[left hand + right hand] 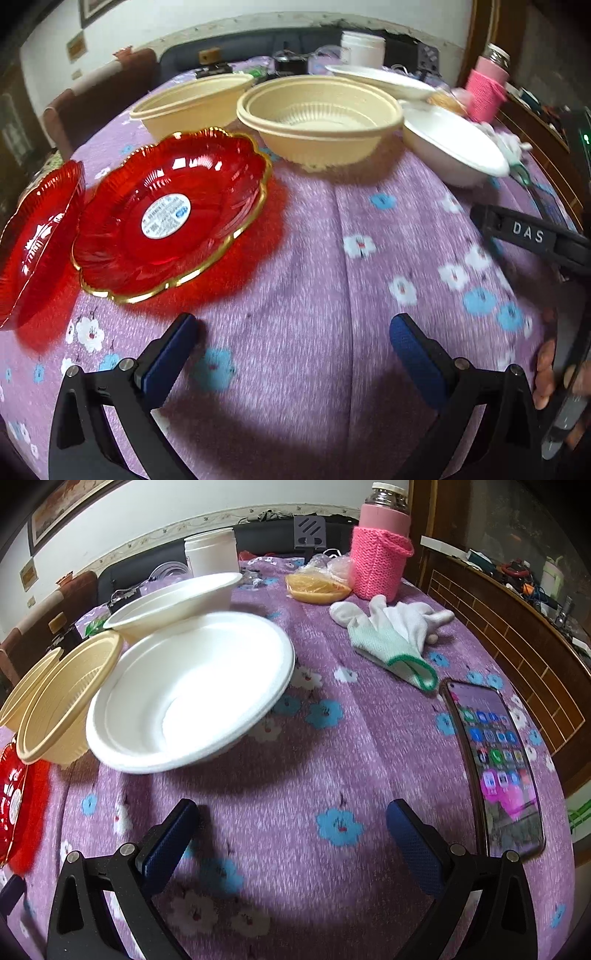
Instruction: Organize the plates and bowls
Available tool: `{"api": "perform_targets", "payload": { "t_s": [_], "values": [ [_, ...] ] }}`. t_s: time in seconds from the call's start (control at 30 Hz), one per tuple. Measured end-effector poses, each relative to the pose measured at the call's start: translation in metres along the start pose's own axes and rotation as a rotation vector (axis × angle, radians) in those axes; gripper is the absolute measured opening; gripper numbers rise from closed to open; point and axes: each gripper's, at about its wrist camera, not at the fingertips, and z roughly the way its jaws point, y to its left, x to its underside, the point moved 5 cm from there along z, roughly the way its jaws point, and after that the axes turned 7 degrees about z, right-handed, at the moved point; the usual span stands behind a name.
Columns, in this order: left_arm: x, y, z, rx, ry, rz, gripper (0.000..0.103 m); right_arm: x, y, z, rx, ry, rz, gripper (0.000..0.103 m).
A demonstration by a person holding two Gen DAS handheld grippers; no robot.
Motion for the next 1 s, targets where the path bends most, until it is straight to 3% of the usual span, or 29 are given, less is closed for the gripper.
{"api": "perform_targets", "payload": {
  "t_s": [0.23, 0.33, 0.5, 0.57, 0.67, 0.87, 1.0],
  "values": [
    [0.005, -0.003, -0.003, 0.007, -0.004, 0.026, 0.103, 0.004, 0.000, -0.003, 0.035, 0.006, 0.029, 0.102],
    [0.010, -0.005, -0.009, 0.049, -0.018, 0.045, 0.102, 0.006, -0.001, -0.004, 0.036, 0.006, 0.039, 0.102],
    [0.015, 0.007, -0.067, 0.175, -0.173, 0.019, 0.099, 0.027, -0.008, -0.043, -0.028, -0.073, 0.140, 0.102],
    [0.014, 0.016, -0.103, 0.194, -0.266, 0.036, 0.099, 0.032, -0.002, -0.072, -0.046, -0.138, 0.111, 0.102],
    [0.010, 0.039, -0.169, 0.181, -0.436, 0.048, 0.099, 0.034, 0.015, -0.143, -0.053, -0.333, 0.021, 0.102],
    [0.007, 0.125, -0.281, 0.157, -0.636, -0.098, 0.101, 0.027, 0.045, -0.298, -0.130, -0.709, -0.065, 0.102],
    [0.003, 0.180, -0.348, 0.053, -0.730, -0.138, 0.103, 0.016, 0.059, -0.368, -0.247, -0.789, -0.095, 0.102]
  ]
}}
